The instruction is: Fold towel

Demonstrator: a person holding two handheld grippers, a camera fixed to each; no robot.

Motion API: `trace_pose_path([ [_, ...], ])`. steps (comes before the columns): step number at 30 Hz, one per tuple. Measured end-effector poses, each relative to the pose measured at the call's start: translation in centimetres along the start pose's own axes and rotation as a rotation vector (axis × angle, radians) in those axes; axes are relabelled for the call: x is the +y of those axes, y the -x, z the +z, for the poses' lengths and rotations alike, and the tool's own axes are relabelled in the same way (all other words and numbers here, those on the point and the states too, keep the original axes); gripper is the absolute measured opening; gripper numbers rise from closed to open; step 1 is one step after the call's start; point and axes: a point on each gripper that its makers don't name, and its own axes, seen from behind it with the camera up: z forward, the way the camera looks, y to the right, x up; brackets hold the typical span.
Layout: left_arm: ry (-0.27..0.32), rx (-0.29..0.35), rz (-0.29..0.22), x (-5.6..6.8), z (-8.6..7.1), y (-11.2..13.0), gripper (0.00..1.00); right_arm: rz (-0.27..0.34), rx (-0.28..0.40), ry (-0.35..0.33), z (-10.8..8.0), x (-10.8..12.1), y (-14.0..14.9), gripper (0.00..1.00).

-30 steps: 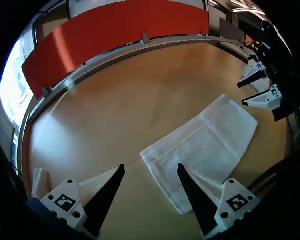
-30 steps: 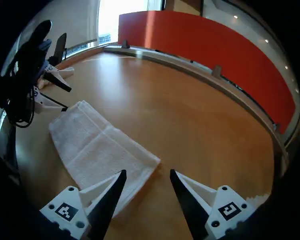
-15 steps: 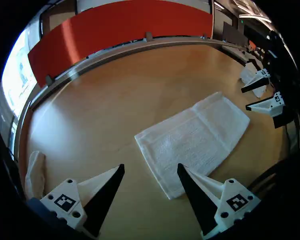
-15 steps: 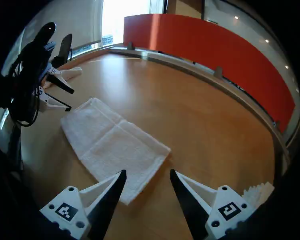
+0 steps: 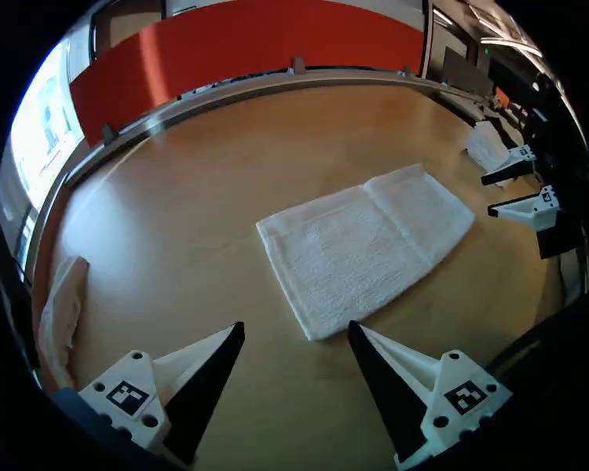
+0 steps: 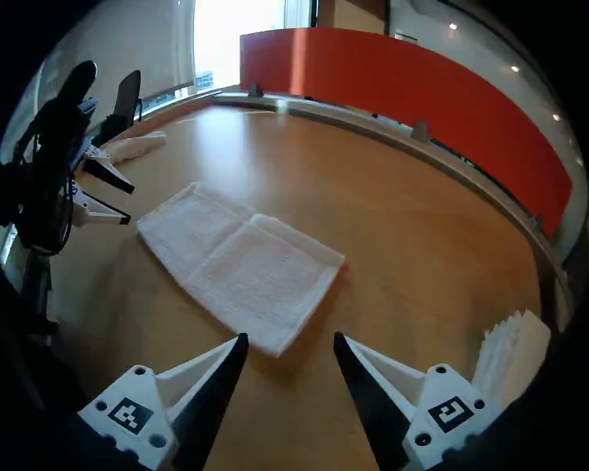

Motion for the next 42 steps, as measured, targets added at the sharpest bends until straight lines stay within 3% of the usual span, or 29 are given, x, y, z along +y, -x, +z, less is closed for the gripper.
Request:
trace_pose_path([
  [11, -0.028, 0.016, -0.041, -0.6, -1.5, 1.0, 0.98, -0.039, -0.008, -0.021, 0.3, -0.3, 0.2, 0.84],
  [20, -0.071, 0.03, -0.118, -1.2, -3.1, 2.8, 0.98, -0.095, -0.029, -0.06, 1.0, -0.8, 0.4, 0.84],
  [34, -0.103, 0.046, -0.207, -1.0, -5.0, 5.4, 0.98, -0.152, -0.061, -0.097, 1.9, -0.9, 0.7, 0.84],
  [38, -0.114, 0.04, -0.226, -0.8, -5.5, 6.5, 0.98, -0.165, -0.077, -0.105, 2.3, -0.8, 1.2, 0.8],
  [42, -0.124, 0.032, -0.243, -0.6, -5.9, 7.5, 0.98, -0.173, -0.101, -0.119, 2.7, -0.8, 2.1, 0.66],
])
